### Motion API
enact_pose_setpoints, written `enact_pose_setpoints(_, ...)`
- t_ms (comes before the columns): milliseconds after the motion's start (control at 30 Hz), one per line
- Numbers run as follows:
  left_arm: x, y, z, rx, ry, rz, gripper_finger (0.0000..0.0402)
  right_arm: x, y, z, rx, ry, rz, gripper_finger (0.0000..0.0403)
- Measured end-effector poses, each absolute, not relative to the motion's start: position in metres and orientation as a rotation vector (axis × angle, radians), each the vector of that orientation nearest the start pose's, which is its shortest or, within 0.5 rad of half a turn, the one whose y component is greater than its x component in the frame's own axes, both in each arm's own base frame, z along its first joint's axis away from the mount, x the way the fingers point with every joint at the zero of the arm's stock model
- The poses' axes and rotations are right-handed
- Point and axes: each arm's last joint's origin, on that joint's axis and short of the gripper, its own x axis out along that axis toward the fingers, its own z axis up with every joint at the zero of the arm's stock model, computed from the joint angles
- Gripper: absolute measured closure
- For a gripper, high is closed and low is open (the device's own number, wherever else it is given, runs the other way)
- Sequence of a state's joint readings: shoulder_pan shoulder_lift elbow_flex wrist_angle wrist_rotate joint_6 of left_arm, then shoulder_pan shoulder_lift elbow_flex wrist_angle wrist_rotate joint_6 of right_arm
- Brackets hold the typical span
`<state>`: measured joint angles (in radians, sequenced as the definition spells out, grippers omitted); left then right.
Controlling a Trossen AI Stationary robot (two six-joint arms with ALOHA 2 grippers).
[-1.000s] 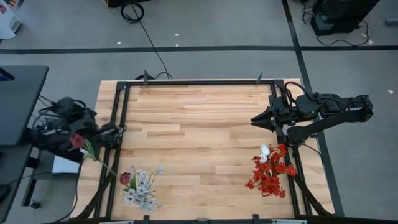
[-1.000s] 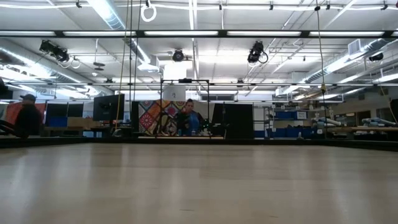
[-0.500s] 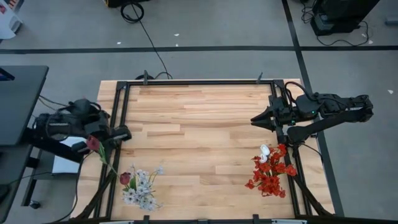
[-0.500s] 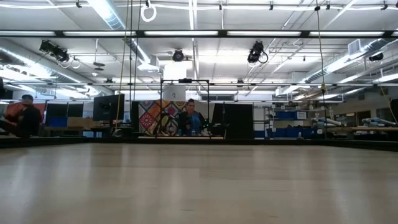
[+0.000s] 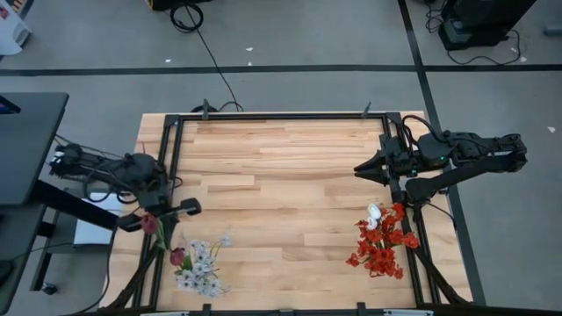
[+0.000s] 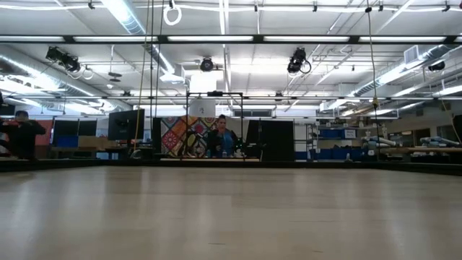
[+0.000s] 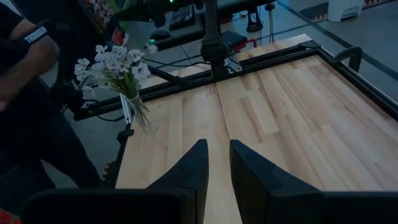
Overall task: Sort flowers into vase by color
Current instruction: Put the red flower into the transparent vase
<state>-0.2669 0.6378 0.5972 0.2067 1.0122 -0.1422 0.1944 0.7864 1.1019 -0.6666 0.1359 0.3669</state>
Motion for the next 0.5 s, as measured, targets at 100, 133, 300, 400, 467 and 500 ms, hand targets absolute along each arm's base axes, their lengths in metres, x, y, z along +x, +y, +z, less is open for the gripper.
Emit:
enact_pose_setpoints(100, 0.130, -0.063, 0.320, -0.043, -0.055, -1.297, 0.0395, 0.137, 0.023, 0.390, 0.305, 0.352, -0.006, 0.0328)
enact_pose_setpoints(133, 0.130, -0.064, 0.318, -0.035, -0.045, -1.300, 0.0395, 0.137, 0.023, 0.390, 0.306, 0.353, -0.006, 0.0328)
enact_pose_setpoints(300, 0.132, -0.069, 0.307, 0.015, 0.008, -1.327, 0.0387, 0.136, 0.023, 0.390, 0.306, 0.352, -0.006, 0.0328)
enact_pose_setpoints(400, 0.133, -0.073, 0.305, 0.029, 0.011, -1.320, 0.0383, 0.136, 0.023, 0.390, 0.306, 0.352, -0.006, 0.0328)
enact_pose_setpoints(467, 0.134, -0.075, 0.304, 0.046, 0.005, -1.314, 0.0382, 0.136, 0.023, 0.390, 0.306, 0.352, -0.006, 0.0328)
enact_pose_setpoints(500, 0.134, -0.077, 0.303, 0.051, 0.006, -1.314, 0.0382, 0.136, 0.023, 0.390, 0.306, 0.352, -0.006, 0.0328)
